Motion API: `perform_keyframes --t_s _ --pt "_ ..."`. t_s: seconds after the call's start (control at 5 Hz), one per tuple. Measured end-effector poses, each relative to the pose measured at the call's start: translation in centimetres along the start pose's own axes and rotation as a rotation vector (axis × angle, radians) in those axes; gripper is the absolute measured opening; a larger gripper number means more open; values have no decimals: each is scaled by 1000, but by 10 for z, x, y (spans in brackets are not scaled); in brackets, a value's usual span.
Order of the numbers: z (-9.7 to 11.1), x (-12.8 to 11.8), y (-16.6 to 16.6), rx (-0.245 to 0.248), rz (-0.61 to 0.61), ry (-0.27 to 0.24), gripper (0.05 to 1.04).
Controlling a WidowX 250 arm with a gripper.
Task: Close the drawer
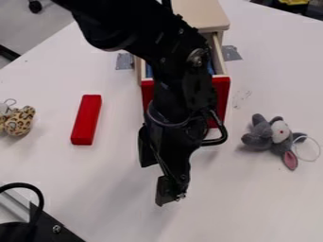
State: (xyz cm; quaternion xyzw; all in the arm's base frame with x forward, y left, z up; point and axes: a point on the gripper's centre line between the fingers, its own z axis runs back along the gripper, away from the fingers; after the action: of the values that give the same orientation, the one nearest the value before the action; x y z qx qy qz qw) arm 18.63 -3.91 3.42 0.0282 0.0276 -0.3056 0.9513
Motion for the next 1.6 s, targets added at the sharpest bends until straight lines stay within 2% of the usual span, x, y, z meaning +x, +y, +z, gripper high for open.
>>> perform_keyframes --t_s 0.4,0.8,1.0,1.4,1.6 --pt "1 11 -3 -19 21 -16 996" --pt "0 27 0 -18 42 -29 996" --pt "-8 35 3 -21 58 -17 996" --pt "-26 63 48 -19 185 3 996" --pt "-29 74 79 -10 263 -7 996"
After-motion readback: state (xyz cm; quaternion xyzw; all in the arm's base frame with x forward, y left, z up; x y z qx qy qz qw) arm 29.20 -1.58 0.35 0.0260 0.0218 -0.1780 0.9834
